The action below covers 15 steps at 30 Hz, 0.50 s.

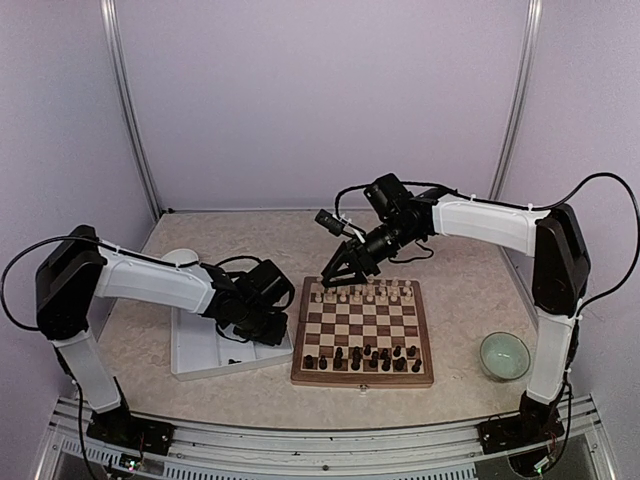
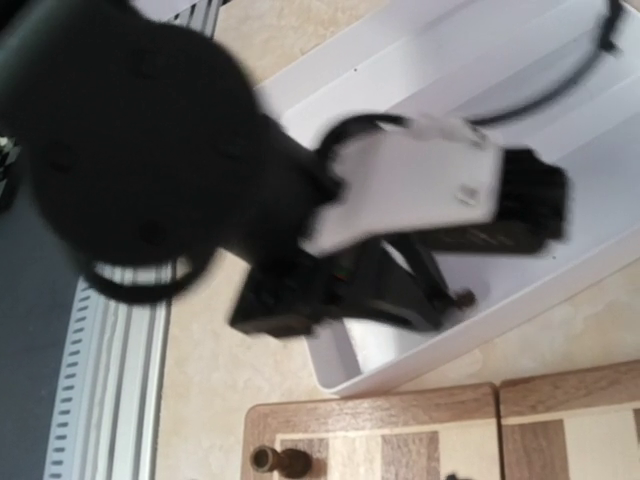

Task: Set up the chess pieces on the board
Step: Pick up the pawn from the storage box, then pass from the left arm to the right

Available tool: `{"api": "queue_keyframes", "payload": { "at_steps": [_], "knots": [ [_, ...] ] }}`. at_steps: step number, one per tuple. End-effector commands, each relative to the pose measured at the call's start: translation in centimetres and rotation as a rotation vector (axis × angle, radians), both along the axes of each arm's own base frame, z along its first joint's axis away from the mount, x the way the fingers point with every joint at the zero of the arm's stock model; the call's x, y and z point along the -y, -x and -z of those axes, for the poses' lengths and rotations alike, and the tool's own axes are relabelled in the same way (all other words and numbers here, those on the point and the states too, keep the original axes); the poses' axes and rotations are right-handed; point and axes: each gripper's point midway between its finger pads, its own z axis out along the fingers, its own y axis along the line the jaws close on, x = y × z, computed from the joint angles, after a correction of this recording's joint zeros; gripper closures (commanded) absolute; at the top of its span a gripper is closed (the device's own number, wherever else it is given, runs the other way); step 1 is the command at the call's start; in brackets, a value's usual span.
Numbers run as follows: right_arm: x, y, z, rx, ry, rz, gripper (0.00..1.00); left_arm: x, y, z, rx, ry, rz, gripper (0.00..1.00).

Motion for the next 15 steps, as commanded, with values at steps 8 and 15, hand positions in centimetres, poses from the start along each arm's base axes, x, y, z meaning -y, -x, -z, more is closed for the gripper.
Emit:
{"api": "queue_keyframes", "payload": {
  "at_steps": [8, 15],
  "knots": [
    [-0.2, 0.1, -1.5, -0.062, -0.048, -0.009, 0.48, 2.0, 2.8, -12.9, 0.383, 0.165, 0.295, 0.94],
    [-1.3, 3.2, -2.2, -0.132, -0.102, -0.124, 0.47, 5.4, 5.6, -15.9, 0.444, 0.259, 0.445, 0.94]
  ]
}}
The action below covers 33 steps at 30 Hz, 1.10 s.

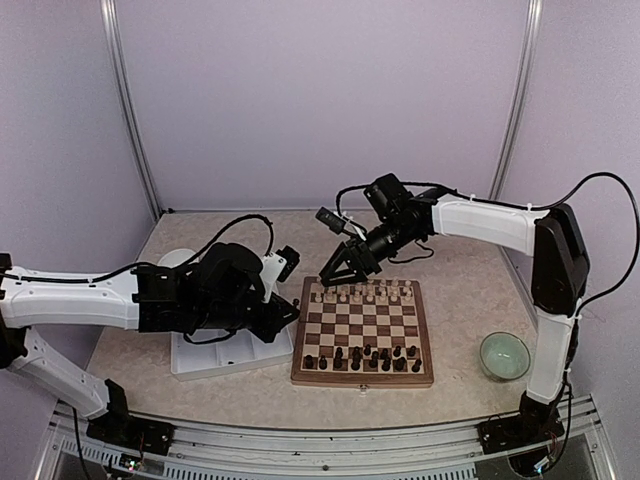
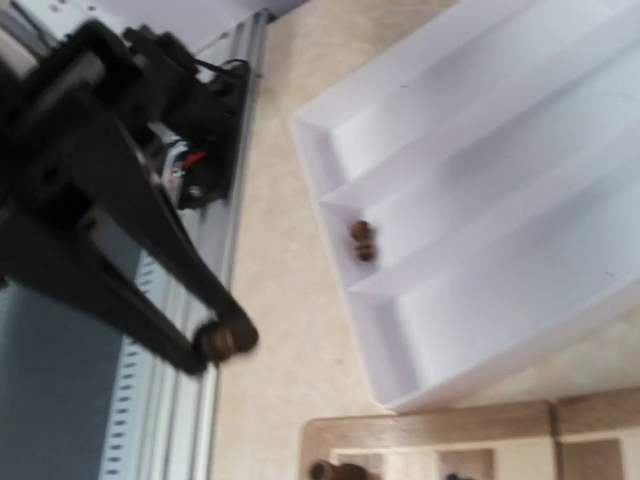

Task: Set up the chess pieces on the board
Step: Pass from the left arm to the right

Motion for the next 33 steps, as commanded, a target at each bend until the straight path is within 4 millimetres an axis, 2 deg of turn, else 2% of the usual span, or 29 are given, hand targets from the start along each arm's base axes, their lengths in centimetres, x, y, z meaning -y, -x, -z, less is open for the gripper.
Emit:
{"api": "queue_keyframes", "payload": {
  "at_steps": [1, 7, 14, 24, 33],
  "knots": [
    [-1.1, 2.5, -1.3, -0.061, -0.063, -0.099, 0.47, 1.6, 0.6, -0.7, 0.047, 0.008, 0.083, 0.94],
    [-1.9, 4.6, -0.2, -0.074, -0.044, -0.151, 0.46, 2.6, 1.0, -1.2, 0.066, 0.02, 0.112, 0.94],
    [-2.7, 4.6, 0.7, -0.097, -0.025, -0.148, 0.48, 3.2, 1.5, -2.1, 0.09, 0.038, 0.132, 0.94],
    [-2.8, 5.0, 1.1, -0.13, -0.033, -0.168, 0.69, 3.3, 1.5, -2.3, 0.103, 0.04, 0.129, 0.94],
    [-2.9, 5.7, 1.0, -0.137, -0.038, -0.187, 0.74, 3.4, 1.3, -2.0, 0.109, 0.025, 0.123, 0.94]
  ]
}}
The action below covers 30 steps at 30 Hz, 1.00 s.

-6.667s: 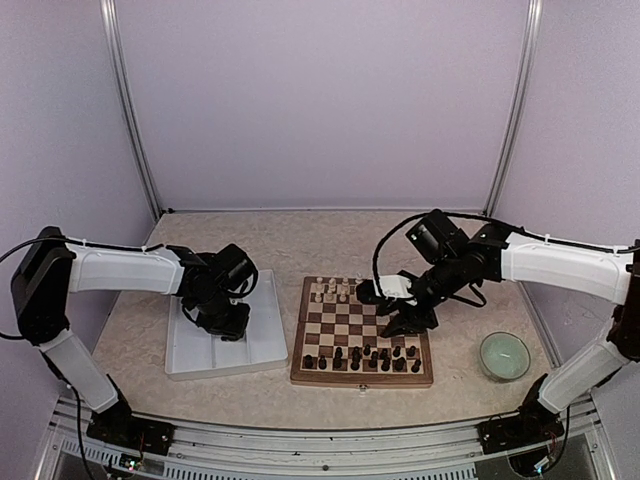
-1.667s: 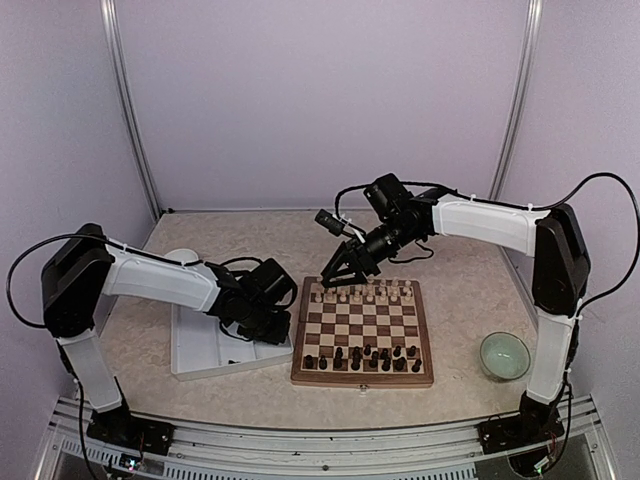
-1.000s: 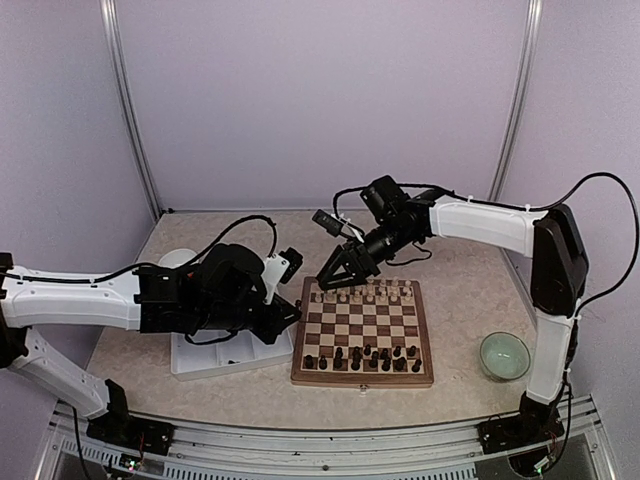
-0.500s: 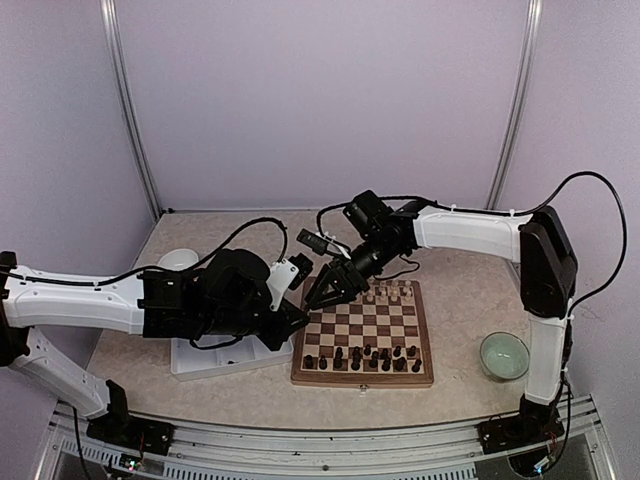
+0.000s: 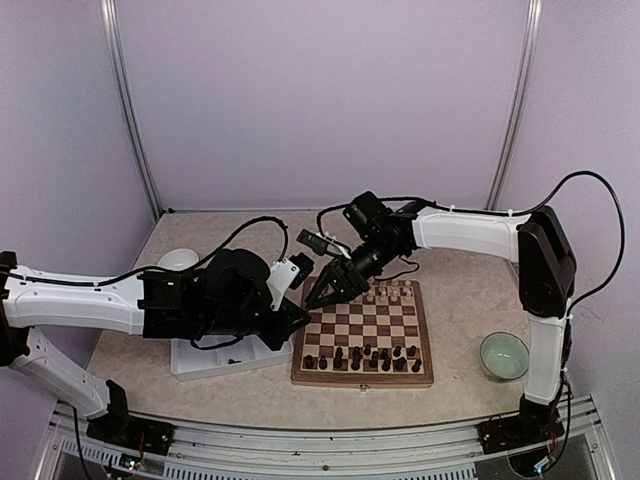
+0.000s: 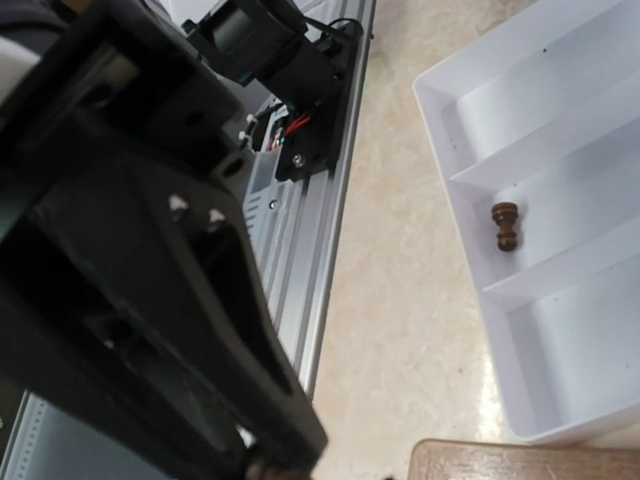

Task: Set up the chess pieces on the board
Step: Pass from the left arm to the right

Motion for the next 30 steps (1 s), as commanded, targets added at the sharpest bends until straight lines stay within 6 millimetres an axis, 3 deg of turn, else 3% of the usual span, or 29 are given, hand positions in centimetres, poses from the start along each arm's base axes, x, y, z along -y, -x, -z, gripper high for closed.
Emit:
{"api": "queue_keyframes", "payload": {
  "at_steps": [1, 9, 16, 23, 28, 29, 30],
  "knots": [
    [-0.5, 0.8, -0.4, -0.017, -0.018, -0.033, 0.74, 1.0, -0.5, -1.7, 0.041, 0.032, -0.003, 0.94],
    [-0.6, 1.7, -0.7, -0.024, -0.032, -0.065, 0.77, 0.8, -1.0, -1.4, 0.055, 0.014, -0.023, 0.94],
    [-0.8, 1.5, -0.7, 0.016, -0.028, -0.061, 0.91, 0.8, -1.2, -1.1, 0.057, -0.001, -0.034, 0.91],
    [0.3, -1.2, 0.0, 0.267, 0.056, 0.03, 0.97, -1.8, -1.1, -0.1, 0.058, -0.093, -0.083, 0.64],
    [2.3, -3.4, 2.0, 0.51, 0.166, 0.113, 0.98, -5.4, -1.9, -1.7, 0.133, -0.101, -0.185, 0.42],
    [2.6, -3.6, 2.3, 0.538, 0.181, 0.12, 0.98, -6.1, -2.1, -2.4, 0.156, -0.096, -0.206, 0.36],
    [2.9, -3.8, 2.5, 0.562, 0.193, 0.127, 0.98, -6.7, -2.4, -3.0, 0.181, -0.1, -0.225, 0.08]
  ]
}}
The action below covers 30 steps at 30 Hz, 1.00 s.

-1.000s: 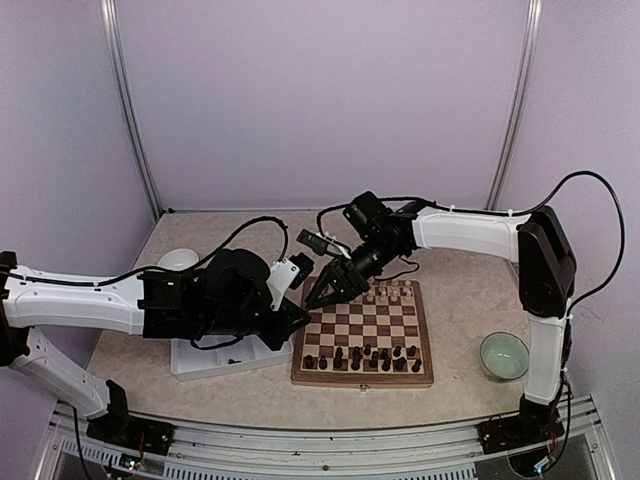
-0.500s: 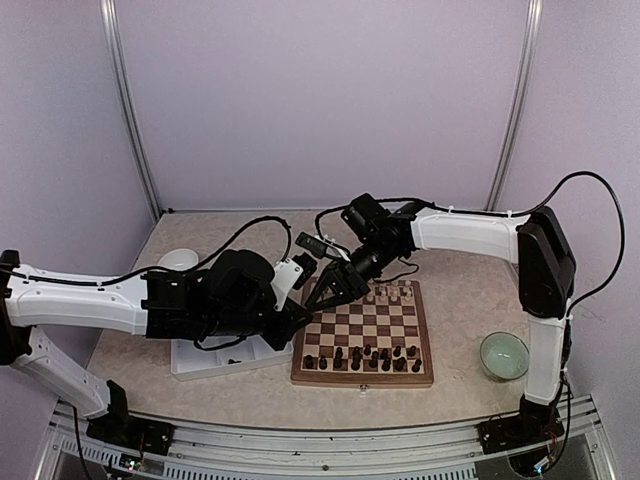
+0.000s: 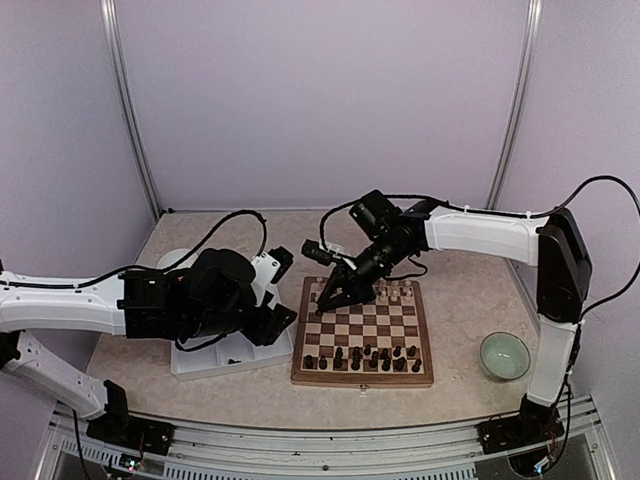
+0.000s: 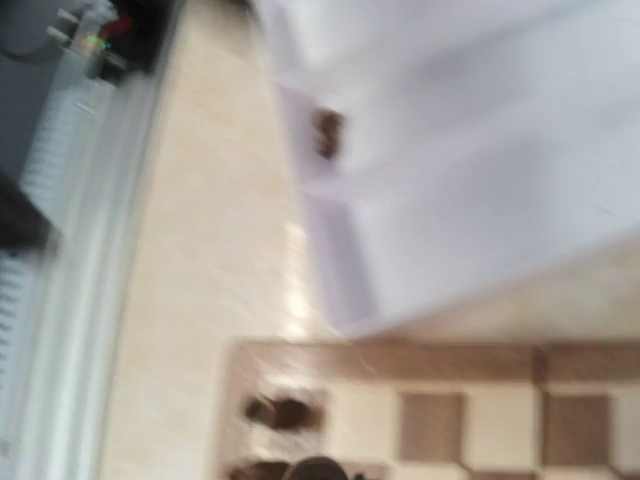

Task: Set up the chess pieces on the board
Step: Pass from the left arm to the right, then place the pawn at g7.

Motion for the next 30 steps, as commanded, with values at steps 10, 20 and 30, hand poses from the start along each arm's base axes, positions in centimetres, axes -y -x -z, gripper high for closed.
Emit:
{"api": "queue_keyframes", "payload": {
  "at_steps": [10, 20, 30],
  "knots": [
    [2.2, -1.6, 0.8, 0.393, 0.131, 0.043, 0.98, -13.0, -8.1, -12.1, 0.343, 0.099, -0.549, 0.01],
    [0.8, 1.6, 4.2, 0.444, 0.219, -0.07, 0.98, -20.0, -12.6, -14.5, 0.463, 0.328, -0.681, 0.01],
    [0.2, 2.4, 6.3, 0.415, 0.262, -0.118, 0.98, -22.2, -14.6, -9.4, 0.347, 0.265, -0.705, 0.01]
  ]
}}
